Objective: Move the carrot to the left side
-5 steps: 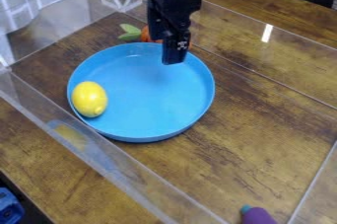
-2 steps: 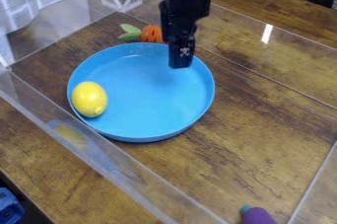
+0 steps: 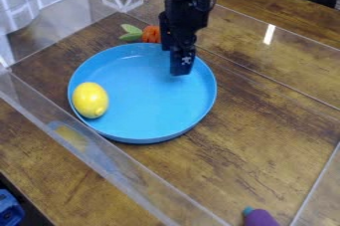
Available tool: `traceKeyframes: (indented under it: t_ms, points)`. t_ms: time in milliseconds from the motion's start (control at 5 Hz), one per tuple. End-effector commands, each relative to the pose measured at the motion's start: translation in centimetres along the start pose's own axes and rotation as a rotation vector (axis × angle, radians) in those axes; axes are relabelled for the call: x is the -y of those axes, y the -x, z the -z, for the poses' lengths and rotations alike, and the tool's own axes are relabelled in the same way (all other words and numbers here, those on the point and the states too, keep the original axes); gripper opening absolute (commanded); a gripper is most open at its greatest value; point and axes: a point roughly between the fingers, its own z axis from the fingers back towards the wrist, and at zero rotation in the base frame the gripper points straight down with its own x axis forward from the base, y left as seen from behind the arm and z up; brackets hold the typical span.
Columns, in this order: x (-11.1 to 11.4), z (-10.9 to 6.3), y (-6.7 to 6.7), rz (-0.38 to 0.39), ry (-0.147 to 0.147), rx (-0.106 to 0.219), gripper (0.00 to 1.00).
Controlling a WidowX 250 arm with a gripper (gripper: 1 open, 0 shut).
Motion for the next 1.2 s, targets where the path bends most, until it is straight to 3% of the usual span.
traceKeyframes:
  t_ms: [0,200,800,1000]
  points:
    - [-1.7,-2.1,0.1,0.003,-0.053,0.053,1.00]
    - [-1.7,-2.0,0.7,0.023,-0.048,0.058,1.00]
    - [-1.7,-1.6,0.4,-0.033,-0.055,0.050,1.00]
    - [-1.2,-1.0,-0.4,0.063,-0.047,0.068,1.00]
